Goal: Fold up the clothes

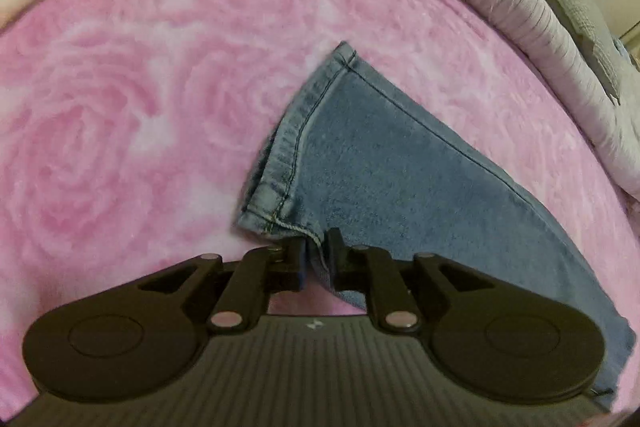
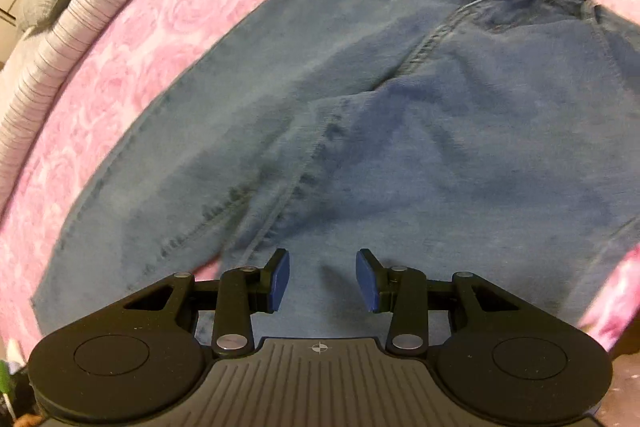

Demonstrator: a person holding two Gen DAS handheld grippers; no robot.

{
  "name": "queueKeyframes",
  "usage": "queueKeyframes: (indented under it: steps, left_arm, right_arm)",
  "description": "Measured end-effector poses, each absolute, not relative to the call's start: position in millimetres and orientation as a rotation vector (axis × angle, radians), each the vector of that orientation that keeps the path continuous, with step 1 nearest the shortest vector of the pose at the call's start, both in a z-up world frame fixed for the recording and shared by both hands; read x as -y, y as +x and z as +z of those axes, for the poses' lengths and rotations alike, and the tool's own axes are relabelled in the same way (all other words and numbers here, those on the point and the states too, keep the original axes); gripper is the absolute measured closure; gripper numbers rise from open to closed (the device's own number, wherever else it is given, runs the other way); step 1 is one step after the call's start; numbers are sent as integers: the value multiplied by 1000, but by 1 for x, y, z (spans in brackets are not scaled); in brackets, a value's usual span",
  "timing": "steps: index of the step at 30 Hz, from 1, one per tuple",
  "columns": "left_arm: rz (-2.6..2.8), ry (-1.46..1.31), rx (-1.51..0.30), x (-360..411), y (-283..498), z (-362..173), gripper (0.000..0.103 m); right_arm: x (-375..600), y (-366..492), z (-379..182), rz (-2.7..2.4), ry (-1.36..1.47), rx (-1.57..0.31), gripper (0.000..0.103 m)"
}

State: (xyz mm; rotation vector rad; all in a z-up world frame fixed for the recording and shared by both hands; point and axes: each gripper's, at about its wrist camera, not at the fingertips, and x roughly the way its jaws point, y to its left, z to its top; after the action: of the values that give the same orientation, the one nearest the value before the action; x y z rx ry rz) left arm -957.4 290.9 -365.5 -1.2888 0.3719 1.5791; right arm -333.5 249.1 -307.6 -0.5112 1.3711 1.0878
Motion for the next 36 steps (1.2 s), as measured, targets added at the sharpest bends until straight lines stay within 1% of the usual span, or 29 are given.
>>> queueKeyframes:
  steps: [2, 7, 11, 14, 17, 20, 22, 25, 27, 30, 33, 36]
  left_arm:
    - [1601, -1263, -386, -292, -955, -360, 89]
    - [1632, -1216, -460, -293, -952, -342, 77]
    - [1769, -1246, -462, -268, -945, -332, 82]
    - [1776, -1300, -429, -235, -924, -323, 82]
    - [1657, -1342, -413, -201, -868, -316, 82]
    - [1563, -1411, -346, -164, -797, -312, 82]
    - [1507, -1451, -277, -140, -743, -311, 82]
    - [1405, -1506, -222, -118, -661, -316, 82]
    - [1327, -1532, -228, -111, -605, -321, 82]
    - [1217, -1539, -254, -111, -536, -323, 82]
    - [1123, -1469, -353, -126, -483, -313, 82]
    - [1055, -1383, -443, -145, -442, -306, 82]
  right_arm:
    - [-243, -323, -306, 1068, -509, -1360, 62]
    - [-228, -288, -308, 992, -483, -1346, 62]
    - [-218, -251, -307, 964, -469, -1320, 62]
    - [-203, -208, -304, 954, -440, -1306, 62]
    - [-190, -153, -302, 938, -382, -1290, 62]
    - [-178, -98, -299, 933, -342, -1278, 61]
    - [-175, -63, -295, 951, -340, -1269, 42]
    - [-168, -21, -284, 1023, -370, -1259, 42]
    - [-163, 4, -280, 1059, -382, -1249, 42]
    - [-155, 35, -289, 1062, -330, -1302, 42]
    - [-149, 45, -298, 1087, -296, -1341, 43]
    - [-152, 41, -294, 1155, -295, -1294, 43]
